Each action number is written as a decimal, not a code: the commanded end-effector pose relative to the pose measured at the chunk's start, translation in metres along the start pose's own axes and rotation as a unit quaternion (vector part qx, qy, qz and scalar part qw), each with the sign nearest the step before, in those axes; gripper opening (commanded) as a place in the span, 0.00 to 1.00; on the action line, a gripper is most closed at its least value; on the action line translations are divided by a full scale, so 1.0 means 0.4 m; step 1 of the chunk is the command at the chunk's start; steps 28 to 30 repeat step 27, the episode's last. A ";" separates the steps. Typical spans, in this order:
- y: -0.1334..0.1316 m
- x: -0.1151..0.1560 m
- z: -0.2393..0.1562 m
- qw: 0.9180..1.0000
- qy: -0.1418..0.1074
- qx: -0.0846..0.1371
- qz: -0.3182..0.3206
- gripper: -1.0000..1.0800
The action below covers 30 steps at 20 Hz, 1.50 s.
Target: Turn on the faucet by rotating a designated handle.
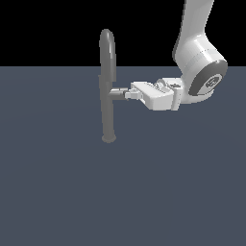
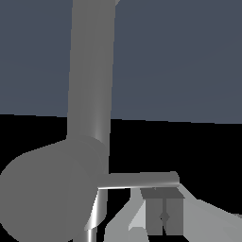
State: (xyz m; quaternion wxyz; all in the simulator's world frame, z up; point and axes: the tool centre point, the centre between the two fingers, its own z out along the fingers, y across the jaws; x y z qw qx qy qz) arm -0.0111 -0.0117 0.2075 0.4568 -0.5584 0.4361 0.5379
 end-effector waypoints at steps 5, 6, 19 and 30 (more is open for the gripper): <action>-0.008 0.068 0.000 1.000 -0.001 0.001 0.010 0.00; -0.009 0.081 0.000 1.000 -0.001 0.002 0.012 0.00; -0.059 0.112 0.000 1.000 -0.002 -0.001 0.005 0.00; -0.080 0.181 -0.001 1.000 -0.002 0.003 0.020 0.00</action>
